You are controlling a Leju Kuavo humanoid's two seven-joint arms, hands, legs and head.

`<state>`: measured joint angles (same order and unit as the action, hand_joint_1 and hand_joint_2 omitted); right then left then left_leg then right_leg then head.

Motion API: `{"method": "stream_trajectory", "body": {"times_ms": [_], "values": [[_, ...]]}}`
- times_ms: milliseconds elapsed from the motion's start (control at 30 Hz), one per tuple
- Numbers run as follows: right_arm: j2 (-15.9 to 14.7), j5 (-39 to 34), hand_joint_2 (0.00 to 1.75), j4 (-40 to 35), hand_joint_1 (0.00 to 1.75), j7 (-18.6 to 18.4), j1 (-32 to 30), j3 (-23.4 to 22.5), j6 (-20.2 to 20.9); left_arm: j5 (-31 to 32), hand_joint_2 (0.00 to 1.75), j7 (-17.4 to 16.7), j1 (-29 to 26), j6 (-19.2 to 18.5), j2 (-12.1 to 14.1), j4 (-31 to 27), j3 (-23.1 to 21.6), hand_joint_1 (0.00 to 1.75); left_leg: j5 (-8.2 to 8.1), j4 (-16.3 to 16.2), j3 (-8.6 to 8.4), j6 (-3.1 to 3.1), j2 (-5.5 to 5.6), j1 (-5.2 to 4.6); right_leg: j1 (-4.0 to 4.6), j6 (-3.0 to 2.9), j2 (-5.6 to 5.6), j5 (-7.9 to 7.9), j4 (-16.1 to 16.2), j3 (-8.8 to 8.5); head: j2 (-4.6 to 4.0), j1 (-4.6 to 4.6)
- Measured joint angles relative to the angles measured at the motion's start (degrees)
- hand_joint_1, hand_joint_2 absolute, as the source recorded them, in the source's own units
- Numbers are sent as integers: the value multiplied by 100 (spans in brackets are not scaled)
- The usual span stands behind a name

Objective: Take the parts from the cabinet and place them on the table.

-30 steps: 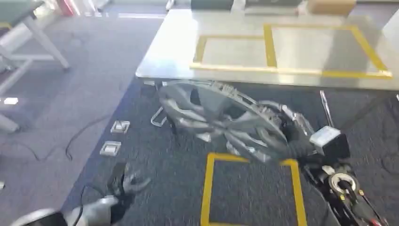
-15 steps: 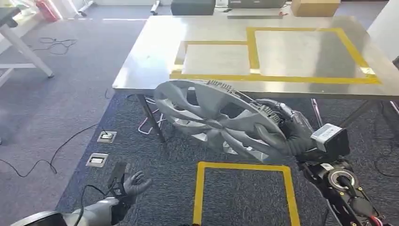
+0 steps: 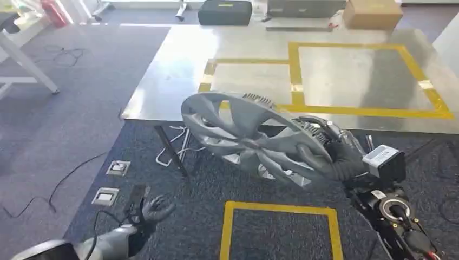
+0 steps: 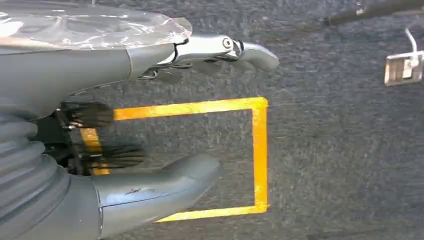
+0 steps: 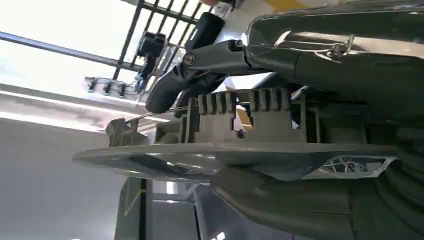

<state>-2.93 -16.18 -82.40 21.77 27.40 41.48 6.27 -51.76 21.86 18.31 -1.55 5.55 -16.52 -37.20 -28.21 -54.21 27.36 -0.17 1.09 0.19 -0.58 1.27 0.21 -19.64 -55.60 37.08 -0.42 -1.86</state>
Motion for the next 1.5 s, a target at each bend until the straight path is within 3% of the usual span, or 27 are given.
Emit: {"method": "stream_trajectory", "body": {"times_ms": [33,100,133,200,267,300,333,400,467,633,700,767,833,900,933,967,1000,1033,1067,1167,1200,1267,1333,1367,1433,1467,1500], "values": [[0,20,175,-24,175,13,-36,-17,-18,2,175,-11,6,-2,0,2,0,0,-77,-4,-58,-35,-12,2,11,-47,29,-22,38,6,0,-88],[4,50,175,-54,175,9,-3,-57,-31,11,175,-6,21,-6,2,0,0,0,-48,-102,-83,-88,-7,34,23,-152,24,-109,38,-97,0,-68],[4,73,175,-63,175,6,-1,-61,-37,15,175,-4,23,-6,-11,0,0,0,-4,-371,56,-99,-39,42,11,-194,32,-147,75,-165,0,-90],[4,129,175,-76,175,13,-9,-94,-133,24,175,-4,30,-6,-20,0,0,0,-77,-1224,614,-138,-61,45,11,-246,32,-237,86,-262,0,-125],[4,186,175,-98,175,28,-38,-136,-190,22,175,-4,4,-6,-17,2,0,0,-468,-1880,1189,-167,-62,45,17,-251,44,-366,88,-396,0,-147],[4,206,175,-98,175,26,-55,-164,-221,17,175,-4,-14,-6,-17,2,0,0,-615,-1955,1375,-162,-62,44,18,-249,51,-443,88,-493,0,-155],[4,254,175,-98,175,26,-74,-181,-285,20,175,-4,-22,-6,-15,2,0,0,-601,-1811,1442,-147,-62,39,18,-246,59,-518,90,-595,0,-169],[4,367,175,-127,175,26,-94,-214,-453,31,175,-4,-19,-6,-11,2,0,0,-103,-1057,1327,-89,-66,20,18,-230,59,-661,96,-792,0,-184],[2,561,175,-184,175,11,-92,-280,-740,35,175,-4,-21,-6,5,2,0,0,780,-226,1159,10,-98,-45,17,-198,58,-770,111,-868,0,-188],[2,668,175,-214,175,-7,-97,-317,-884,37,175,-4,-17,-6,15,4,0,0,858,-13,1186,23,-87,-73,45,-167,75,-826,85,-927,0,-188],[-24,938,175,-494,175,-125,-30,-601,-1434,48,175,-9,-9,2,-2,2,0,0,821,54,908,166,-75,-24,56,-34,75,-974,91,-1034,0,-160],[-28,1013,175,-586,175,-129,-22,-689,-1657,52,175,-9,3,2,-4,2,0,0,715,48,779,215,-78,-36,48,-5,35,-1047,-672,-705,0,-120],[-81,1113,175,-638,175,-184,-14,-829,-1983,63,175,-11,2,2,-17,4,0,0,591,48,649,221,-76,-40,49,9,35,-1392,-1462,-164,0,-116],[-133,1198,175,-671,175,-269,24,-958,-2265,79,175,-15,-8,0,-35,4,0,0,446,48,458,227,-58,-38,37,45,33,-1717,-1570,101,0,-114],[-168,1244,175,-671,175,-304,61,-1030,-2438,90,175,-33,-8,-9,-48,4,0,0,359,47,334,224,-44,-36,19,52,30,-1644,-1310,101,0,-105],[-201,1286,175,-678,175,-330,93,-1117,-2619,103,175,-48,-6,-13,-63,4,0,0,270,47,206,211,-29,-36,1,57,28,-1359,-912,46,0,-92],[-227,1319,175,-689,175,-341,119,-1196,-2759,116,175,-63,-4,-13,-74,4,-2,0,185,48,99,194,-26,-36,-11,64,23,-880,-472,-21,0,-88],[-260,1372,175,-686,175,-341,149,-1287,-2927,131,175,-81,-4,-13,-76,8,-2,0,114,51,63,168,-19,-43,-20,65,12,-188,-55,-34,0,-51],[-269,1406,175,-695,175,-322,175,-1350,-3057,138,175,-105,15,-15,-89,13,-4,0,44,-25,3,139,4,-55,13,9,-5,-109,47,16,0,-57],[-284,1458,175,-723,175,-326,296,-1536,-3196,142,175,-105,70,-15,-103,13,-4,0,8,-9,-19,42,1,-32,70,-136,26,-170,55,-137,0,-29],[-299,1471,175,-734,175,-328,317,-1580,-3198,142,175,-105,85,-15,-102,13,-4,0,3,-143,41,22,-3,-28,30,-170,45,-179,90,-224,0,-44],[-308,1476,175,-734,175,-326,340,-1652,-3219,144,175,-105,102,-22,-131,13,-4,0,105,-897,502,-24,-51,-17,32,-238,46,-242,124,-313,0,-72],[-310,1463,175,-745,175,-323,341,-1685,-3265,146,175,-105,92,-22,-131,13,-4,0,-205,-1701,1149,-68,-56,-7,36,-247,64,-359,125,-430,0,-107],[-313,1458,175,-745,175,-339,341,-1711,-3311,144,175,-105,79,-22,-133,13,-4,0,-419,-1863,1378,-77,-58,-7,39,-248,71,-424,125,-502,0,-116],[-319,1480,175,-741,175,-372,341,-1729,-3393,142,175,-105,74,-22,-133,13,-4,0,-462,-1612,1525,-37,-58,-18,45,-246,79,-544,125,-664,0,-129],[-324,1507,175,-741,175,-378,352,-1740,-3441,140,175,-105,76,-22,-133,13,-4,0,-218,-1208,1454,6,-58,-33,49,-243,78,-613,127,-756,0,-131],[-328,1546,175,-739,175,-389,376,-1751,-3497,136,175,-100,76,-22,-129,13,-4,0,214,-682,1321,66,-59,-72,54,-234,76,-678,131,-837,0,-138]]}}
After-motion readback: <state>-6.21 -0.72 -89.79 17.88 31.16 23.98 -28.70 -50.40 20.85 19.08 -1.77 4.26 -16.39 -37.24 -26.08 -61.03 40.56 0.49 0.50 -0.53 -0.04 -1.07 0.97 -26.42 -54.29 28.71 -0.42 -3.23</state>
